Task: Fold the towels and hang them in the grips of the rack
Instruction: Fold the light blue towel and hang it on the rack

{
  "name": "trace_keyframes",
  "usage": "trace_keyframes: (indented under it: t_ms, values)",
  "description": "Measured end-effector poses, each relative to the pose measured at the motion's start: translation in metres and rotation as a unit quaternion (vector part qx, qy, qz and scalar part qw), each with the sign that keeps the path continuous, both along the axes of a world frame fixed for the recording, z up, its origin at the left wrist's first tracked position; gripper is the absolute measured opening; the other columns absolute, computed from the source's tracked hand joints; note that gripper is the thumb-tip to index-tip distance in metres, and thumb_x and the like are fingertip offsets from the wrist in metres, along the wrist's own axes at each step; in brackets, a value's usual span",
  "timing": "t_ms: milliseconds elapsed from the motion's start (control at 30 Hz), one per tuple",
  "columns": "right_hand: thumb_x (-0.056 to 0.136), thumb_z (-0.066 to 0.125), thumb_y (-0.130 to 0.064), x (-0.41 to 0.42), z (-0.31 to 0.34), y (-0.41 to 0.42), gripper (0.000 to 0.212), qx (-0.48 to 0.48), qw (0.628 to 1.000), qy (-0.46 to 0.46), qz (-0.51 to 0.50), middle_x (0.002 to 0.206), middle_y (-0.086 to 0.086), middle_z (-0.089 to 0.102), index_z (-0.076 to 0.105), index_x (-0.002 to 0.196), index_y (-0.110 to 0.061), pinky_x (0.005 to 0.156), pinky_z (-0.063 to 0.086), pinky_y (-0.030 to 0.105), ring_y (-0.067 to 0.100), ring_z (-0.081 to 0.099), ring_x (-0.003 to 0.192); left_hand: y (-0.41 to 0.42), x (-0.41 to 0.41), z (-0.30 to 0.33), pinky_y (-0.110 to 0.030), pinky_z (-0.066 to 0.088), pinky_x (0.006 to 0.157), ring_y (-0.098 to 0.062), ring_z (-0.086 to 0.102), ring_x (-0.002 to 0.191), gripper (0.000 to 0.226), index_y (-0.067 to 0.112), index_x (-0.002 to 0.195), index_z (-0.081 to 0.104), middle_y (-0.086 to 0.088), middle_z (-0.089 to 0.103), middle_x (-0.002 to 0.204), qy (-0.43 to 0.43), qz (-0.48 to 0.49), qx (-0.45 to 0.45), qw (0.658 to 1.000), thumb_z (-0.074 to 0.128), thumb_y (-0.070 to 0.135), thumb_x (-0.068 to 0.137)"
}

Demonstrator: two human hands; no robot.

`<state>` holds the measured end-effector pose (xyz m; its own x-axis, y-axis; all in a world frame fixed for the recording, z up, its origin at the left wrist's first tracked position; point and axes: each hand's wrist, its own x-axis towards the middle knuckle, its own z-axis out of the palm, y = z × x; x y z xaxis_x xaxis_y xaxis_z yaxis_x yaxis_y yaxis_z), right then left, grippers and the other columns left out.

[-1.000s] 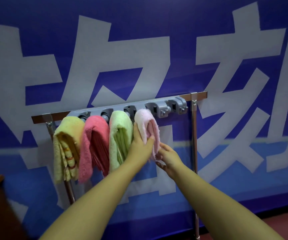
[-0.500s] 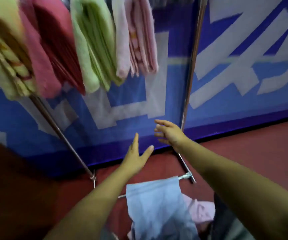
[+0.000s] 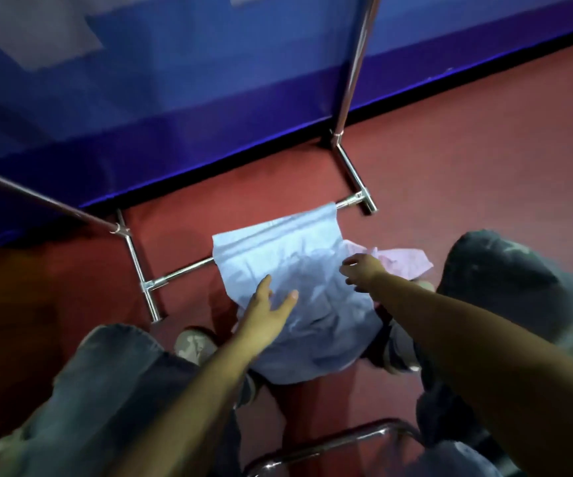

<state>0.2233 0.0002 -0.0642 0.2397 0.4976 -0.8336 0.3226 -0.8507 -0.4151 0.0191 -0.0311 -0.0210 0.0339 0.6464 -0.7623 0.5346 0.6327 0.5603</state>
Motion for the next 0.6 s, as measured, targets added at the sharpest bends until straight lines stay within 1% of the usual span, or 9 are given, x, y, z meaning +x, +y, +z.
trace_keyframes:
  t_ms: [67,167,233,267,333,400,467,533,600]
  values:
    - [0.086,0.057,-0.017,0.004,-0.035,-0.009,0.034,-0.036,0.999,-0.025,-0.001,0.099,0.015,0.063,0.057,0.119,-0.009,0.074,0.054,0.037,0.031,0.066,0.092,0.002,0.006,-0.018,-0.032,0.032,0.109,-0.018,0.037,0.135,0.073,0.020,0.148,0.022,-0.007,0.034,0.149,-0.008,0.012,-0.027,1.000,0.058,0.042,0.088]
    - [0.083,0.059,-0.019,0.008,-0.079,-0.019,0.044,-0.070,0.996,-0.043,-0.020,0.102,0.014,0.060,0.053,0.125,-0.009,0.081,0.052,0.038,0.027,0.059,0.085,0.007,0.015,-0.041,-0.023,0.033,0.101,-0.018,0.039,0.133,0.070,0.018,0.147,0.024,-0.008,0.035,0.148,-0.006,0.023,-0.059,0.998,0.058,0.037,0.090]
    - [0.083,0.061,-0.020,0.011,-0.095,-0.024,0.048,-0.073,0.995,-0.064,-0.025,0.109,0.013,0.060,0.049,0.128,-0.009,0.085,0.048,0.036,0.024,0.055,0.089,0.012,0.020,-0.047,-0.012,0.030,0.085,-0.015,0.045,0.120,0.066,0.016,0.146,0.026,-0.006,0.042,0.138,0.003,0.025,-0.062,0.998,0.057,0.033,0.091]
    - [0.084,0.060,-0.019,0.012,-0.104,-0.024,0.049,-0.072,0.994,-0.077,-0.024,0.117,0.015,0.060,0.047,0.130,-0.009,0.087,0.046,0.034,0.024,0.056,0.096,0.014,0.022,-0.054,-0.009,0.028,0.078,-0.012,0.045,0.111,0.064,0.016,0.146,0.028,-0.005,0.044,0.133,0.010,0.022,-0.063,0.998,0.057,0.032,0.091]
    - [0.086,0.059,-0.017,0.014,-0.122,-0.023,0.048,-0.061,0.992,-0.104,-0.022,0.126,0.016,0.057,0.045,0.131,-0.007,0.091,0.042,0.032,0.029,0.055,0.112,0.018,0.025,-0.067,-0.007,0.026,0.072,-0.007,0.041,0.103,0.062,0.016,0.144,0.030,-0.006,0.046,0.133,0.020,0.020,-0.068,0.997,0.057,0.032,0.091]
    - [0.087,0.057,-0.015,0.014,-0.137,-0.022,0.045,-0.039,0.992,-0.116,-0.036,0.126,0.018,0.056,0.046,0.130,-0.005,0.091,0.041,0.033,0.032,0.054,0.114,0.021,0.026,-0.076,-0.008,0.027,0.073,-0.007,0.041,0.103,0.061,0.017,0.144,0.031,-0.007,0.045,0.137,0.020,0.025,-0.081,0.996,0.057,0.032,0.091]
    - [0.086,0.057,-0.012,0.016,-0.148,-0.021,0.044,-0.032,0.993,-0.110,-0.039,0.121,0.020,0.059,0.047,0.128,-0.004,0.088,0.043,0.034,0.034,0.056,0.110,0.020,0.026,-0.084,-0.011,0.029,0.079,-0.006,0.042,0.104,0.062,0.018,0.144,0.031,-0.007,0.044,0.140,0.023,0.024,-0.093,0.995,0.057,0.033,0.090]
    - [0.084,0.057,-0.012,0.019,-0.154,-0.021,0.042,-0.053,0.993,-0.101,-0.024,0.115,0.019,0.061,0.048,0.124,-0.007,0.082,0.044,0.033,0.034,0.059,0.104,0.018,0.024,-0.088,-0.016,0.031,0.083,-0.006,0.043,0.103,0.061,0.018,0.143,0.032,-0.008,0.045,0.139,0.027,0.020,-0.095,0.995,0.058,0.033,0.090]
    - [0.083,0.056,-0.017,0.021,-0.151,-0.020,0.032,-0.079,0.991,-0.107,0.001,0.107,0.015,0.063,0.051,0.113,-0.009,0.074,0.041,0.030,0.032,0.059,0.097,0.016,0.022,-0.091,-0.018,0.032,0.084,-0.006,0.045,0.103,0.061,0.017,0.142,0.032,-0.008,0.046,0.139,0.030,0.016,-0.098,0.995,0.059,0.033,0.090]
